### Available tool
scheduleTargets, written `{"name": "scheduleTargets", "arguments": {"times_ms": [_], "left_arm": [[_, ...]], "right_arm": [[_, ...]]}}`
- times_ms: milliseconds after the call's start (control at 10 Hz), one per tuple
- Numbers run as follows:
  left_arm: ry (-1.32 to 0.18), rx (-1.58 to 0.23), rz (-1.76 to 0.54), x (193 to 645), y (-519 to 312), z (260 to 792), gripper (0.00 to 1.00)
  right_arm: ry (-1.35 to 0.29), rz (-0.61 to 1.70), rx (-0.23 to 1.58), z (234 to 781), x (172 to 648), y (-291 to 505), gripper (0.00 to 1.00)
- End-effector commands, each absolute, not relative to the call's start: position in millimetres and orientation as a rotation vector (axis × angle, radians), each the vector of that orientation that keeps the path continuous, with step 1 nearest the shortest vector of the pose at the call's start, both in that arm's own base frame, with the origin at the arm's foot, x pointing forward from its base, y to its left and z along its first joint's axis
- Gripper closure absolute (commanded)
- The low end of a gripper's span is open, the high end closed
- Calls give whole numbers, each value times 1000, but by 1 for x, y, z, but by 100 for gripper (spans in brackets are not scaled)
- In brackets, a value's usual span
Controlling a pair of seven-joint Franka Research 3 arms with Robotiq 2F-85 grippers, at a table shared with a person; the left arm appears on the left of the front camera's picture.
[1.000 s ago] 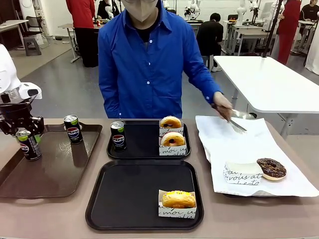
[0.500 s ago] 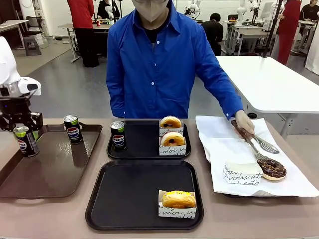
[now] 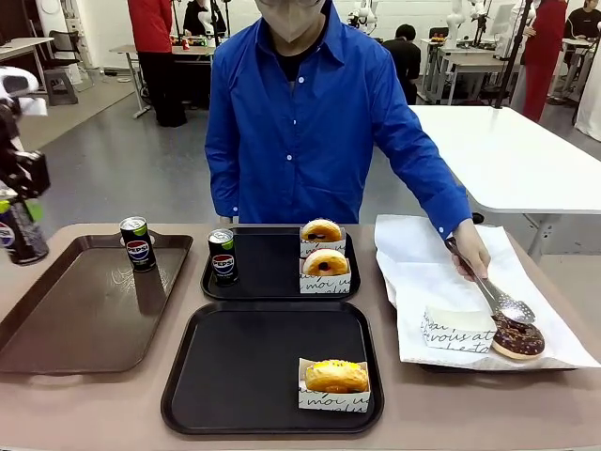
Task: Set up donuts and drinks on trays.
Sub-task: Pick up one Pepsi coke from the Handle tray and place it on the Flat Tray without a Pepsi coke.
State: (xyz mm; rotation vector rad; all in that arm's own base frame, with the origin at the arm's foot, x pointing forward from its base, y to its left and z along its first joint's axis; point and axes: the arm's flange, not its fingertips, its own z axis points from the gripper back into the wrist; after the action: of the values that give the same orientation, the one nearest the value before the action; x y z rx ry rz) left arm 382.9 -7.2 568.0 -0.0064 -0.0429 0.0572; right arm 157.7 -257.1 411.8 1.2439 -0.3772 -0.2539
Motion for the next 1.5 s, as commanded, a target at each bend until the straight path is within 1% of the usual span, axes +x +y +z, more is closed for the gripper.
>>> {"name": "scheduleTargets", "arguments": {"times_ms": [0,100,200,500,600,700,800,1000,1200,1400], "left_arm": [[-58,-46,74,377,-3,577,61],[-96,-26,130,376,7,580,61],[-46,-14,61,370,-6,579,61],[-46,-14,61,370,-6,579,61],[-43,-12,72,369,-4,577,42],[-43,-34,-66,363,-17,568,42],[-34,-17,-135,360,-40,561,42],[-52,-51,-291,353,-88,562,42],[-65,-74,-398,339,-130,559,42],[-29,-59,-487,333,-172,550,42]], "right_arm": [[-393,-242,1255,413,156,-257,0],[-393,-242,1255,413,156,-257,0],[-393,-242,1255,413,156,-257,0],[-393,-242,1255,413,156,-257,0],[-393,-242,1255,413,156,-257,0],[-393,-242,1255,413,156,-257,0],[-393,-242,1255,413,156,-257,0],[-393,-242,1255,413,156,-257,0],[-393,-242,1255,413,156,-257,0],[-393,-242,1255,413,156,-257,0]]}}
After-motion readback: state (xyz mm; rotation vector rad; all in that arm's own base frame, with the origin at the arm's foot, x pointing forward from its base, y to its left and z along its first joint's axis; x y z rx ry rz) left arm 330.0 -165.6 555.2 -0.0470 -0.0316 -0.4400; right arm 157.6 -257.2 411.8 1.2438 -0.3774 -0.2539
